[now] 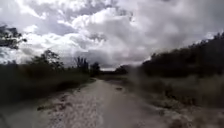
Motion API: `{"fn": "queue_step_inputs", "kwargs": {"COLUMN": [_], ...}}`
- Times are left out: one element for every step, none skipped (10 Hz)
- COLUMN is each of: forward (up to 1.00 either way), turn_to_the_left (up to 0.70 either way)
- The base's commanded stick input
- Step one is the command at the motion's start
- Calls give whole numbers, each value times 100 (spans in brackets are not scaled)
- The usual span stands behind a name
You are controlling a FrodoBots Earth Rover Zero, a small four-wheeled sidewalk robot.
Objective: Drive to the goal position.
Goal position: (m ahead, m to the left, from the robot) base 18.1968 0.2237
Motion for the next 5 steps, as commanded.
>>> {"fn": "queue_step_inputs", "kwargs": {"forward": [59, 59, 59, 59, 59], "turn_to_the_left": [2, 2, 2, 2, 2]}}
